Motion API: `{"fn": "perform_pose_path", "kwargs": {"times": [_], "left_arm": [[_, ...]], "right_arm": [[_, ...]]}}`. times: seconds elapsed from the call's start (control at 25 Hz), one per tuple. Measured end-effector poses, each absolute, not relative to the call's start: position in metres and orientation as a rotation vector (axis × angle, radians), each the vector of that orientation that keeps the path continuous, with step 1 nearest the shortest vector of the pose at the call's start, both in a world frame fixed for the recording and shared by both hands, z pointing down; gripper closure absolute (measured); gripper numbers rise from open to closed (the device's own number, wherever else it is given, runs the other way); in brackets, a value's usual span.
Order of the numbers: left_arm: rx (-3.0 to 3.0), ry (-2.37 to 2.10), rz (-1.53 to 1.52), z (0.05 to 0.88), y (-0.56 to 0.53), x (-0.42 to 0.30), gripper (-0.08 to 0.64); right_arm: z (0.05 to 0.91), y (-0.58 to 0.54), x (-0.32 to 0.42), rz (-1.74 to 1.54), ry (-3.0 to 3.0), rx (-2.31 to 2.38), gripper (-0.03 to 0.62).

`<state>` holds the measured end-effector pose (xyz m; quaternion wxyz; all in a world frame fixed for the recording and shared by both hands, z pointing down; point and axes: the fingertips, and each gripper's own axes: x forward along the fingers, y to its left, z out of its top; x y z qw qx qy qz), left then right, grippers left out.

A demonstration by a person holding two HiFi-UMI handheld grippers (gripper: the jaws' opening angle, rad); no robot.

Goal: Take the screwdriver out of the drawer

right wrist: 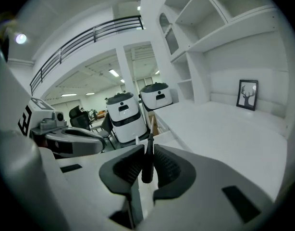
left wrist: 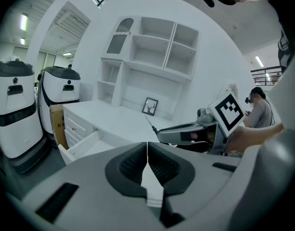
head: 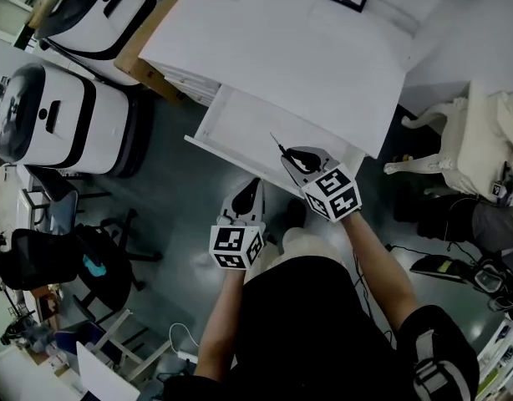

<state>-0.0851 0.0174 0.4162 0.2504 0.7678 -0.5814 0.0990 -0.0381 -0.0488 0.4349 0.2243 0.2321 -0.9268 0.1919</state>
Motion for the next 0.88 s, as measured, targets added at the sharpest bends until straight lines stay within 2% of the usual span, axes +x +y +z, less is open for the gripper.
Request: {"fn": "perform_pose_path", "kwargs": {"times": [0.44, 0.88], "left_arm": [[2.193, -1.605, 0.22, 0.369, -0.011, -0.075, 0.534], [2.229, -1.683, 0.166, 0.324, -0.03, -0.092, 0.534]], "right_arm": [[0.34, -0.061, -0.005, 0.548, -2.775, 0.81, 0.514], [0.29, -0.074, 0.021, 0.502, -2.859, 0.902, 0.514]]}}
